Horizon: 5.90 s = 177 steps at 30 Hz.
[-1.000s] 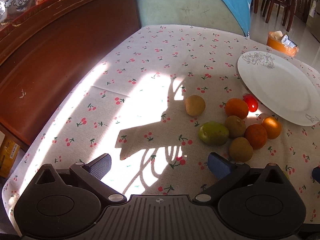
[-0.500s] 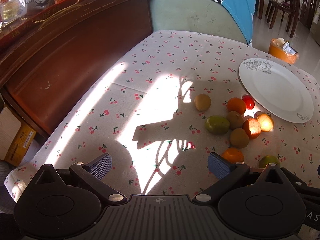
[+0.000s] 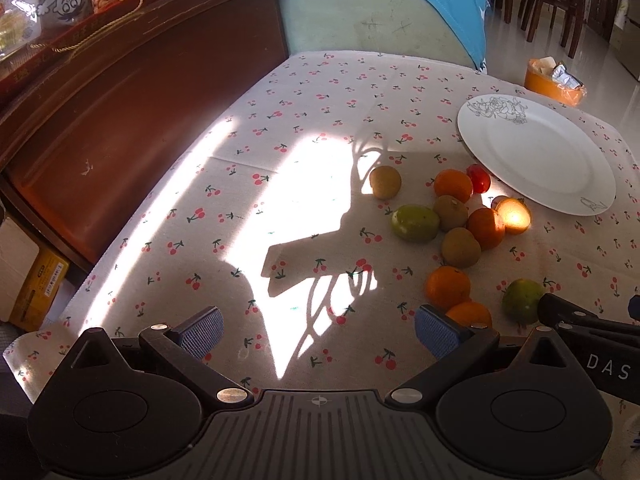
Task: Organize fruits
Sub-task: 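Move the right gripper toward the green lime near the fruit cluster, then close the right gripper on the green lime, then carry the lime onto the white plate with the right gripper while the left gripper grasps an orange, then lower the orange onto the plate and open the left gripper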
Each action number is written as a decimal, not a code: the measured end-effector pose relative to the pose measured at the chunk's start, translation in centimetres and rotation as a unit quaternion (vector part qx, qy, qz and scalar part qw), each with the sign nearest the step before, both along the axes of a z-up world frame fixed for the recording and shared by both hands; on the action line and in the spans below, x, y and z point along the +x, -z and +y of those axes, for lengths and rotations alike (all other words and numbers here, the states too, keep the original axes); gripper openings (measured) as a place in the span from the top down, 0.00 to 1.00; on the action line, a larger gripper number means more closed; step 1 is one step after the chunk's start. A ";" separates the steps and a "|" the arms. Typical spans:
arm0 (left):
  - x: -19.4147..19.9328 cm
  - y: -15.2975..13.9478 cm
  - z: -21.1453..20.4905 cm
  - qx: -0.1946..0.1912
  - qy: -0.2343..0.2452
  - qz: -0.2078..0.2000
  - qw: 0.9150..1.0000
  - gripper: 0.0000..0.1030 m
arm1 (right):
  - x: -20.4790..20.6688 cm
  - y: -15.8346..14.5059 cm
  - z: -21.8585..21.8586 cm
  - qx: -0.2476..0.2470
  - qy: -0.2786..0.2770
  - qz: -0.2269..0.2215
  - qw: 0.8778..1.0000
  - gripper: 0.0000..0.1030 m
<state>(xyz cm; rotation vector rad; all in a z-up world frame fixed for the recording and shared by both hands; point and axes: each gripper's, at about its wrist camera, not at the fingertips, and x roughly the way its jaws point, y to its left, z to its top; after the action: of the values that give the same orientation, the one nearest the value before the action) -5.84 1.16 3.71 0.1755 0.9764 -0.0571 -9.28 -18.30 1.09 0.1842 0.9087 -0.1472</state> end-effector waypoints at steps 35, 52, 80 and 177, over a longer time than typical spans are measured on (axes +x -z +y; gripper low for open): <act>-0.4 -0.2 -0.2 -0.006 0.004 -0.009 1.000 0.03 | -0.1 0.1 0.3 -0.005 -0.017 0.001 1.000 0.05; -0.6 -0.2 1.4 -0.045 0.004 -0.008 0.999 0.10 | -1.3 0.3 -2.0 0.109 -0.056 -0.042 0.992 0.39; -1.7 0.6 -0.4 -0.079 0.069 0.006 0.995 0.37 | 0.1 1.2 -0.3 0.129 -0.108 -0.063 0.984 0.71; 3.0 -0.8 -5.3 -0.151 0.080 -0.036 0.985 0.38 | 0.5 -0.6 -5.3 0.121 -0.014 -0.130 0.984 0.62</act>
<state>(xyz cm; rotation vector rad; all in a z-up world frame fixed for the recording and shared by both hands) -2.83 -4.13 4.50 -0.0231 0.8694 -0.3424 -8.82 -23.58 1.74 0.4066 0.6670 0.0136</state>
